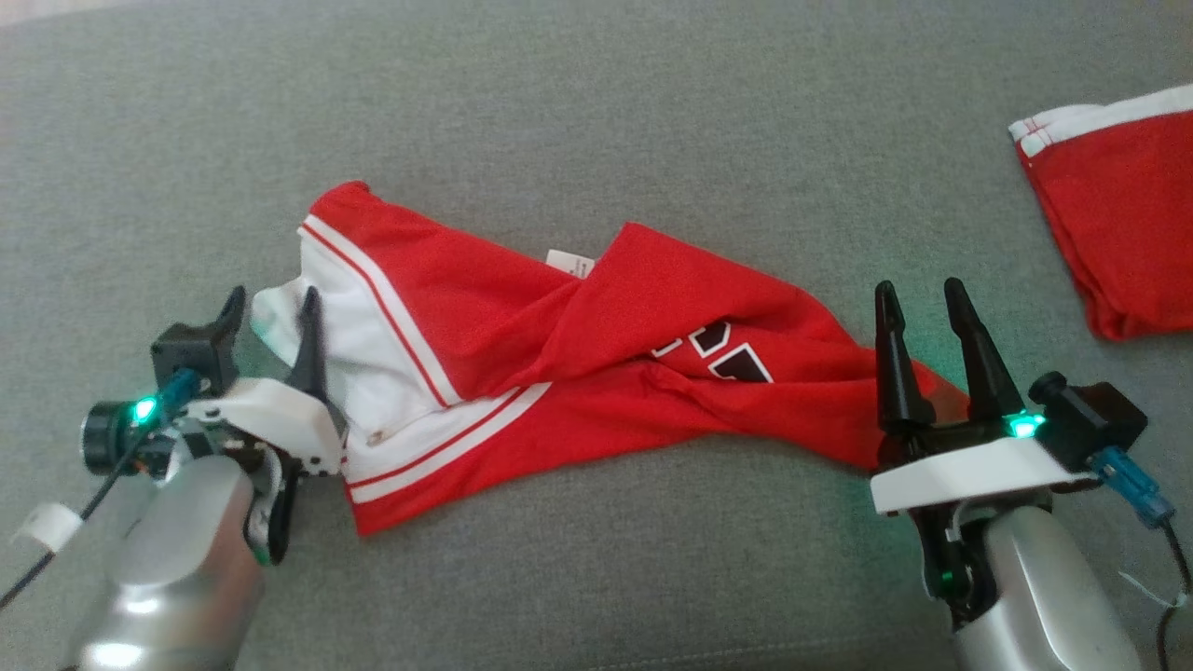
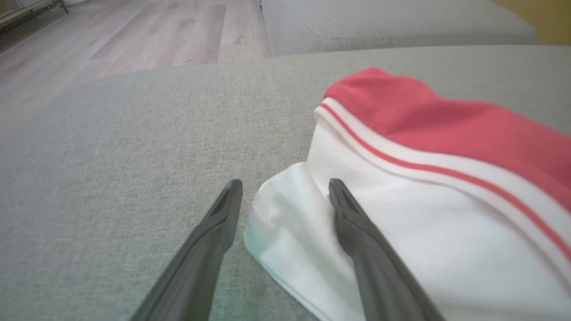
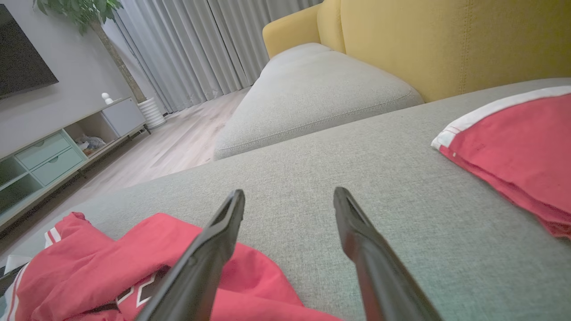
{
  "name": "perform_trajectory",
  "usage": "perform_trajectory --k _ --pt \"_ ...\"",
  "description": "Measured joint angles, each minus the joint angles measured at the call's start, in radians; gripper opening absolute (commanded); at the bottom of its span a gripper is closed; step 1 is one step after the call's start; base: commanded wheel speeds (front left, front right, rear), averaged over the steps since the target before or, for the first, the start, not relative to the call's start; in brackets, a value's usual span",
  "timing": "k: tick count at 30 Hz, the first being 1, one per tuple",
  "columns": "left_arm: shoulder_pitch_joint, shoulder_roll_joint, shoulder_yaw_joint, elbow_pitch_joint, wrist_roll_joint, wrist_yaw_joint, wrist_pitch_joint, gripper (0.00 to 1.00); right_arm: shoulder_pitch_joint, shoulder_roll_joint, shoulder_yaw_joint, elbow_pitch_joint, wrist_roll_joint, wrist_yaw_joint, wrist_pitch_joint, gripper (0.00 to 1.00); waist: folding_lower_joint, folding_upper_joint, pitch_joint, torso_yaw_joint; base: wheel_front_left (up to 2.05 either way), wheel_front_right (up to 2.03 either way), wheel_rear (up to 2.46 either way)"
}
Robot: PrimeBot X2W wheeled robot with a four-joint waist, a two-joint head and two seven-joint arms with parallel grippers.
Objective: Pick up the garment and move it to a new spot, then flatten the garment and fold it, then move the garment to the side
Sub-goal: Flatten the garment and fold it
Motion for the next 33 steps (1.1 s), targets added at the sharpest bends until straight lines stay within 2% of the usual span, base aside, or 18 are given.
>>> perform_trajectory --k 5,6,7,8,11,15,19,21,26,33 --pt "-0.051 0.002 -0.006 0.092 0.011 -0.001 0.026 1.00 -0.002 0.000 0.000 -0.003 0.000 0.000 0.000 1.00 -0.0001 0.0000 0.024 -0.018 0.00 0.00 0.00" --pt "-0.060 0.002 -0.007 0.102 0.010 -0.005 0.026 0.51 -0.002 0.000 0.000 -0.003 0.000 0.000 0.000 1.00 0.0000 0.0000 0.025 -0.020 0.00 0.00 0.00" --pt "-0.068 0.001 -0.009 0.113 0.010 -0.016 0.026 0.10 -0.002 0.000 0.000 -0.003 0.000 0.000 0.000 1.00 0.0000 0.0000 0.024 -0.020 0.00 0.00 0.00" --pt "-0.070 0.000 -0.010 0.119 0.010 -0.027 0.025 0.00 -0.002 0.000 -0.001 -0.003 0.000 0.000 0.000 1.00 -0.0001 0.0000 0.022 -0.020 0.00 0.00 0.00" --pt "-0.065 -0.007 -0.016 0.126 0.010 -0.036 -0.010 0.00 -0.002 0.000 -0.001 0.003 0.000 0.000 0.000 1.00 0.0000 0.0000 0.011 -0.017 0.00 0.00 0.00" --pt "-0.058 -0.012 -0.017 0.102 0.006 -0.072 -0.057 0.00 -0.002 0.000 0.000 0.010 0.000 0.000 0.000 1.00 -0.0001 0.0000 -0.016 -0.011 0.00 0.00 0.00" --pt "-0.051 -0.028 -0.015 -0.010 -0.018 -0.141 -0.072 0.00 0.000 0.000 0.002 0.025 0.003 0.000 0.000 1.00 -0.0002 0.0000 -0.054 -0.004 0.00 0.00 0.00" --pt "-0.038 -0.030 -0.014 -0.078 -0.031 -0.158 -0.074 0.00 0.004 0.000 0.003 0.034 0.007 0.000 0.000 1.00 -0.0002 0.0000 -0.075 -0.001 0.00 0.00 0.00" --pt "-0.019 -0.011 0.005 -0.228 -0.083 -0.151 -0.014 0.00 0.007 0.000 0.023 0.051 0.026 0.000 0.000 1.00 -0.0003 0.0000 -0.133 0.000 0.00 0.00 0.00" --pt "-0.026 0.047 0.028 -0.383 -0.109 -0.078 0.160 0.00 0.009 0.000 0.051 0.053 0.060 0.000 0.000 1.00 -0.0003 0.0000 -0.164 -0.045 0.00 0.00 0.00"
